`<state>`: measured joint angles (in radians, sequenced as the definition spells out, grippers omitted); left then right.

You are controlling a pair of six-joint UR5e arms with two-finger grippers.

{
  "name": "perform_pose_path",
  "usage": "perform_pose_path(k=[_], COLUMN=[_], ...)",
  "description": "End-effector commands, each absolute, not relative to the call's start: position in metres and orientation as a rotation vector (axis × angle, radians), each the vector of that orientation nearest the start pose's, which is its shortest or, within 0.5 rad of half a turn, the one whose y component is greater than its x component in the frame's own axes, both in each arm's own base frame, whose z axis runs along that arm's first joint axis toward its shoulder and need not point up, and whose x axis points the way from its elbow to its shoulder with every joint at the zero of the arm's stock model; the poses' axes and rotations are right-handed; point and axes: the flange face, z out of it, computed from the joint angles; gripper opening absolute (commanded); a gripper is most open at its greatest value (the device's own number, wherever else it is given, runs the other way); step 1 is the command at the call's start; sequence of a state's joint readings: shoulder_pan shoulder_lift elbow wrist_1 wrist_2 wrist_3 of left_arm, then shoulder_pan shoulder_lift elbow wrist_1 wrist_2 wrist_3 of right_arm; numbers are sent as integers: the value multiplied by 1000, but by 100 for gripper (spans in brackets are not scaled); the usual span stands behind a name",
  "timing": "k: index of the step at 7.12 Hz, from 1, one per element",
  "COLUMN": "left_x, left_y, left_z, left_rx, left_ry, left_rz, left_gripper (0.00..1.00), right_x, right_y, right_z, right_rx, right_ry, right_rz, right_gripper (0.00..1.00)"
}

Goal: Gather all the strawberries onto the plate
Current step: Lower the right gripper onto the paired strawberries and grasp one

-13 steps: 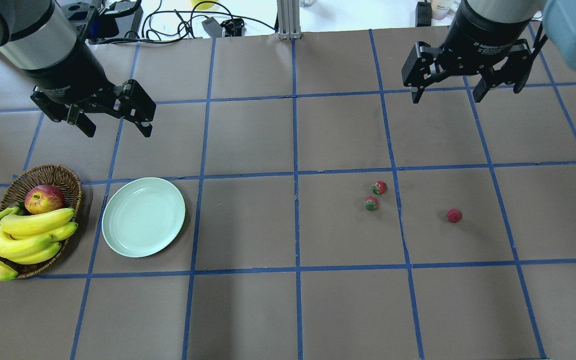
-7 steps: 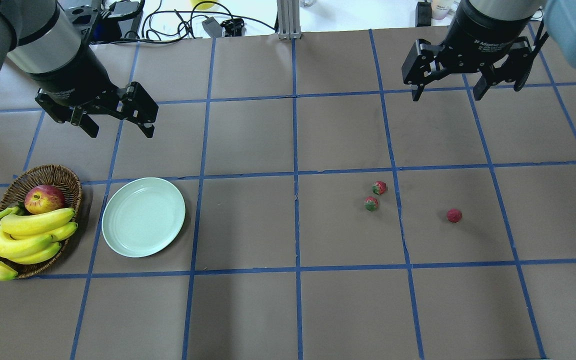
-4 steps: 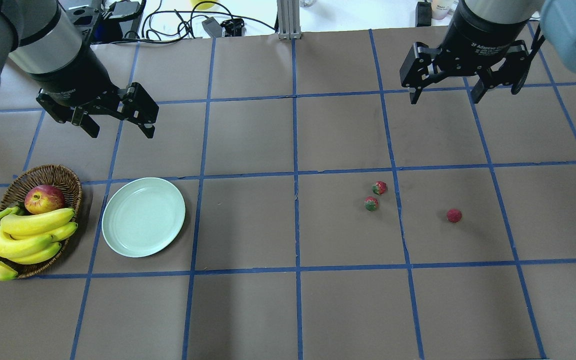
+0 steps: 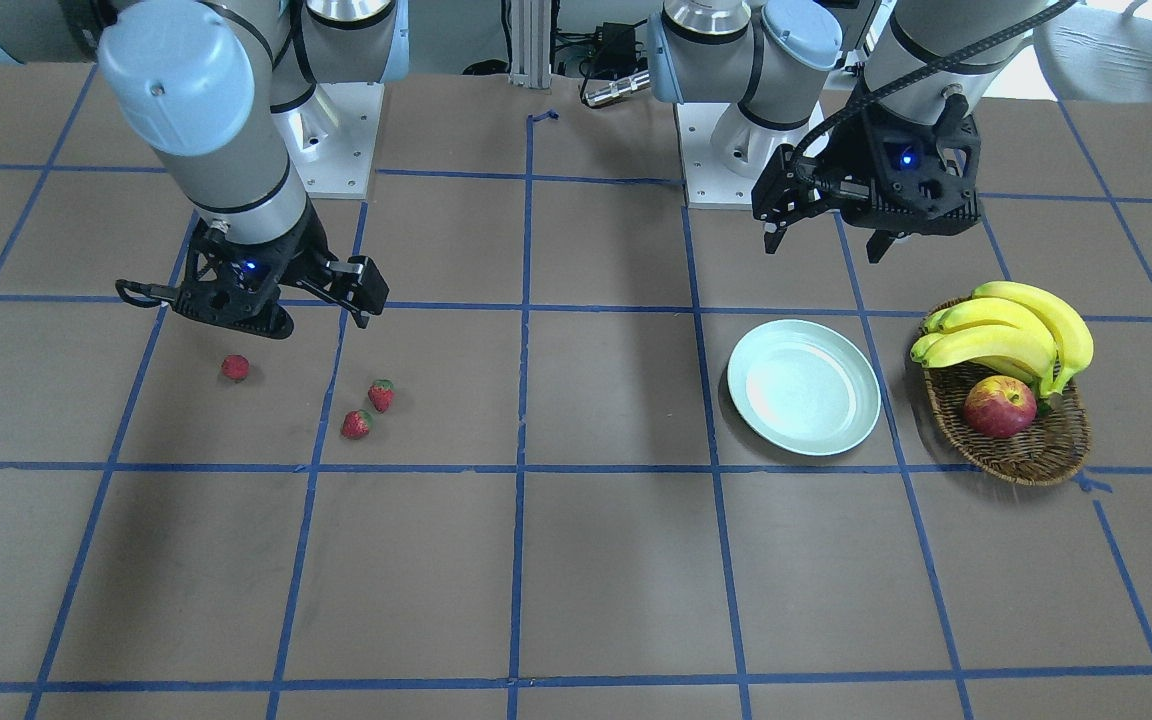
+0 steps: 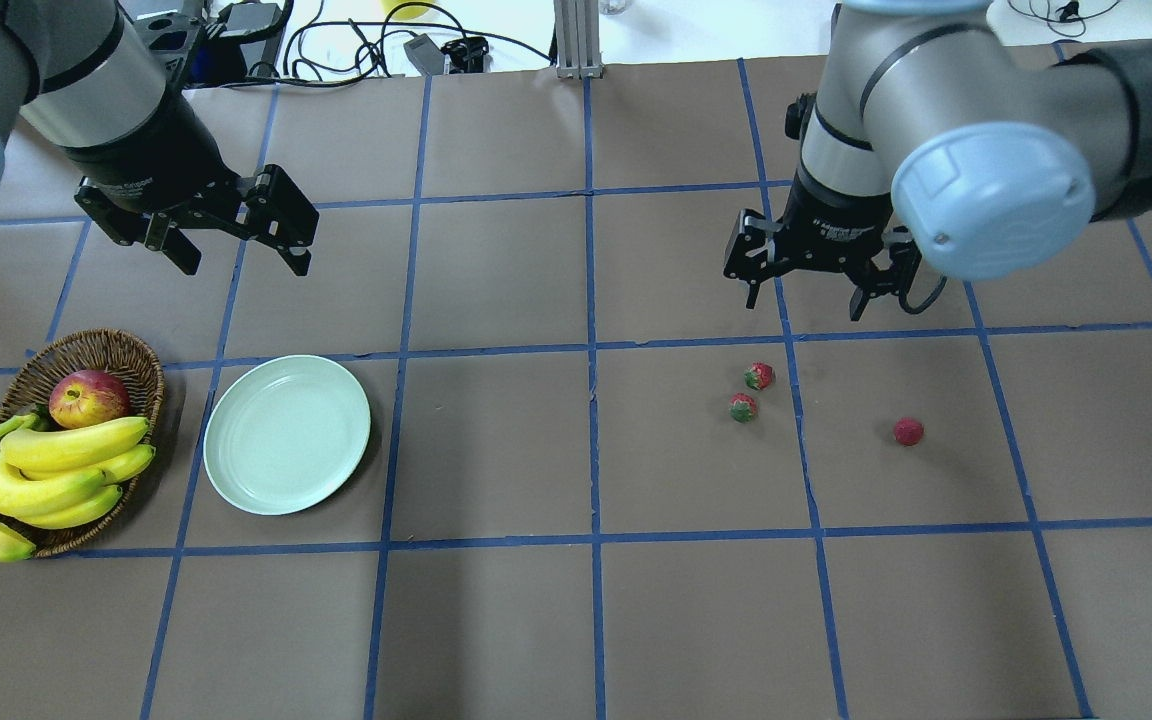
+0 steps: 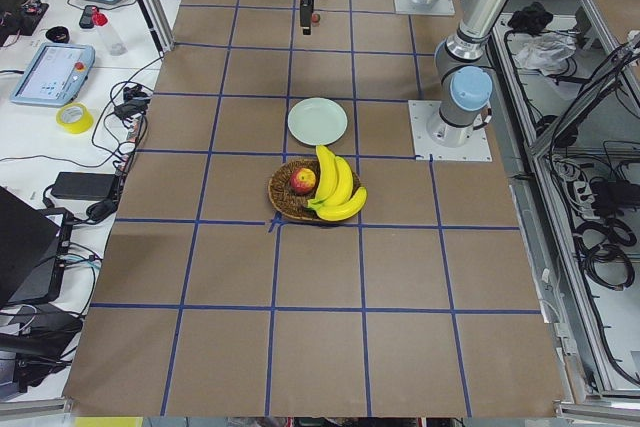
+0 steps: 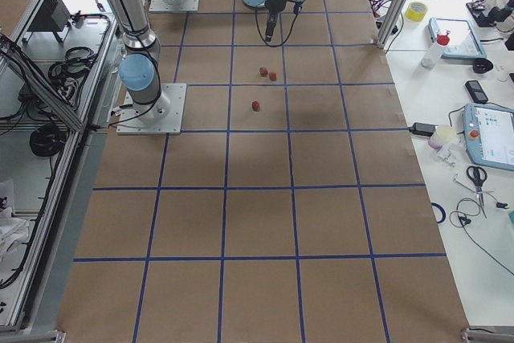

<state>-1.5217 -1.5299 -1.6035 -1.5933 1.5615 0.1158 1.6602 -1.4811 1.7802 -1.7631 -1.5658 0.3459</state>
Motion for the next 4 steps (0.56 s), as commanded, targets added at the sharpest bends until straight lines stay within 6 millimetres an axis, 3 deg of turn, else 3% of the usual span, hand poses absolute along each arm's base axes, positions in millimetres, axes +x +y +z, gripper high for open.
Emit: perform_pose_path(k=[1,2,4], left_x=[-111,-111,-111], left_y=[-480,-480,-479], left_z=[489,489,489], left_rx=[106,106,82], left_ry=[3150,3150,3155], left_rz=[21,20,23], left_gripper=[100,100,100], right_x=[182,184,191], right_y=[-453,-444,-453], right_z=[274,253,225], right_rx=[671,812,1063], right_ry=[3082,3056,2951], right_rz=[88,134,134], right_gripper=[100,100,100])
